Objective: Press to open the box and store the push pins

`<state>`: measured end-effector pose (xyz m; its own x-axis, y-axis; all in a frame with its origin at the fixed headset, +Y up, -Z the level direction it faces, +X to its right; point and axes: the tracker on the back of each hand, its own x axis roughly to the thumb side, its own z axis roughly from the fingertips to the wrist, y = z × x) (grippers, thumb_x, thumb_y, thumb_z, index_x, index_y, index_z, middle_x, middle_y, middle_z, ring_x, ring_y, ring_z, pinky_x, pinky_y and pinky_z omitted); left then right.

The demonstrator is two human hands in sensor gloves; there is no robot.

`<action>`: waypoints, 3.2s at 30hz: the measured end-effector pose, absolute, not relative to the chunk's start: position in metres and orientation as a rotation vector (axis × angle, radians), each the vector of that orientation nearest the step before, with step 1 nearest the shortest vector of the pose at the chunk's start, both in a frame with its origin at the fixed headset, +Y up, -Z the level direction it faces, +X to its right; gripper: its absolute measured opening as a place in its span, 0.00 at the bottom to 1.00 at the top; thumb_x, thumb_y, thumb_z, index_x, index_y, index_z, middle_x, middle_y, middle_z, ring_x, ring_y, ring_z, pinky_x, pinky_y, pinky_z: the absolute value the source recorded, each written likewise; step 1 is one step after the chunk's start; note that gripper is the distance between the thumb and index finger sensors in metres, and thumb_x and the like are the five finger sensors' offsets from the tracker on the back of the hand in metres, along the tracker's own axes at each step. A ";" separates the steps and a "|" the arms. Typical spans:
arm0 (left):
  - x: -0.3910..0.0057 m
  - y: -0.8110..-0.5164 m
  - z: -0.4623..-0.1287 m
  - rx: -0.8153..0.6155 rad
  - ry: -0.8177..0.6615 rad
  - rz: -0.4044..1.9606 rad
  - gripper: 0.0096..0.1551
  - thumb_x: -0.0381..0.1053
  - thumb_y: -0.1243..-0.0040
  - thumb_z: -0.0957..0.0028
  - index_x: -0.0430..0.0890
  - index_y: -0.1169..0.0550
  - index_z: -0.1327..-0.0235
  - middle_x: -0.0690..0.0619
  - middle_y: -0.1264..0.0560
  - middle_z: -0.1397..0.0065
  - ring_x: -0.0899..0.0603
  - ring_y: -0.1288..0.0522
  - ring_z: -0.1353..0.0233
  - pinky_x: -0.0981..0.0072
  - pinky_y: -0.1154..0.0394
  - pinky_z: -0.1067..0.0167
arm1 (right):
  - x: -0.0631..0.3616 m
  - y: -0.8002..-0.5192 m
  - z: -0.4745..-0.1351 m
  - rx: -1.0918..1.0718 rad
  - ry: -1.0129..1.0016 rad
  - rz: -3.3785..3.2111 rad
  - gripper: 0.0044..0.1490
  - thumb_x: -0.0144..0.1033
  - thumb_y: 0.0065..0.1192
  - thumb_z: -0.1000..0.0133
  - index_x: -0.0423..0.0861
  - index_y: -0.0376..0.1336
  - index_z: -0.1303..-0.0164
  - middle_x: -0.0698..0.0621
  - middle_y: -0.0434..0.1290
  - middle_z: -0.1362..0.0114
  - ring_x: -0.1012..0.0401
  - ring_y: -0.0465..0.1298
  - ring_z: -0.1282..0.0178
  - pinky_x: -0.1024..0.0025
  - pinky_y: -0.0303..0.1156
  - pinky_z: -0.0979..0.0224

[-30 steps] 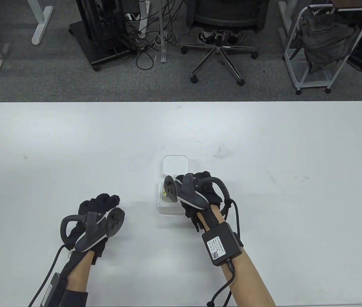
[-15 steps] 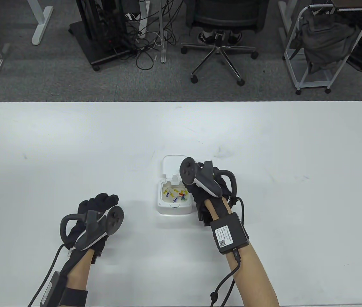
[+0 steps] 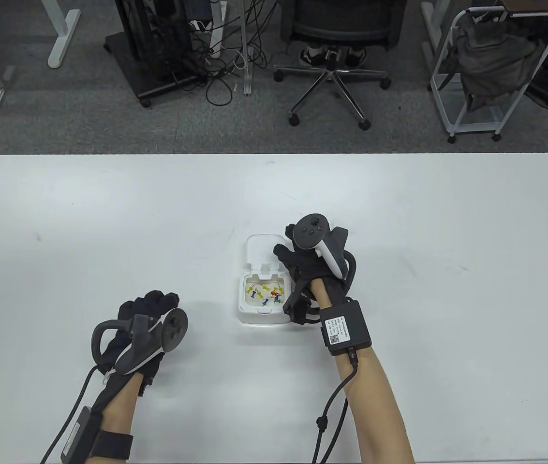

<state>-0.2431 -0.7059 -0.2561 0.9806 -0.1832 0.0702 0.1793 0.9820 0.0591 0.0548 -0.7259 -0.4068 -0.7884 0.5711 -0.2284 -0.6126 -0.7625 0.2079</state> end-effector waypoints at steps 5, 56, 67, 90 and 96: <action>-0.245 -0.704 -0.256 0.056 -0.069 -0.175 0.32 0.65 0.49 0.47 0.56 0.25 0.30 0.53 0.24 0.25 0.45 0.17 0.33 0.44 0.25 0.26 | 0.060 -0.731 -0.418 -0.246 0.386 2.390 0.44 0.56 0.50 0.48 0.52 0.46 0.22 0.39 0.59 0.15 0.40 0.65 0.19 0.36 0.58 0.18; -0.246 -0.706 -0.255 0.037 -0.074 -0.171 0.32 0.65 0.49 0.47 0.56 0.25 0.30 0.53 0.24 0.25 0.45 0.17 0.33 0.44 0.25 0.27 | 0.025 -0.680 -0.342 0.486 -0.043 2.740 0.34 0.57 0.48 0.48 0.58 0.61 0.32 0.55 0.69 0.21 0.46 0.69 0.21 0.33 0.58 0.20; -0.243 -0.707 -0.250 0.035 -0.073 -0.180 0.32 0.65 0.49 0.47 0.56 0.25 0.30 0.53 0.24 0.25 0.45 0.17 0.33 0.44 0.25 0.27 | 0.010 -0.699 -0.289 0.637 -0.143 2.974 0.34 0.57 0.47 0.48 0.56 0.61 0.32 0.52 0.69 0.22 0.47 0.70 0.22 0.36 0.61 0.21; -0.244 -0.707 -0.247 0.033 -0.066 -0.185 0.32 0.65 0.49 0.47 0.56 0.25 0.30 0.53 0.24 0.25 0.46 0.17 0.33 0.45 0.25 0.27 | -0.005 -0.729 -0.273 0.666 -0.060 3.185 0.34 0.55 0.49 0.49 0.57 0.58 0.31 0.53 0.63 0.19 0.48 0.66 0.20 0.37 0.61 0.20; -0.245 -0.704 -0.247 0.055 -0.069 -0.178 0.32 0.65 0.49 0.47 0.56 0.25 0.30 0.54 0.24 0.25 0.46 0.17 0.33 0.45 0.25 0.26 | 0.005 -0.711 -0.270 0.615 -0.030 3.163 0.41 0.57 0.48 0.49 0.56 0.50 0.24 0.52 0.56 0.14 0.43 0.62 0.16 0.36 0.59 0.20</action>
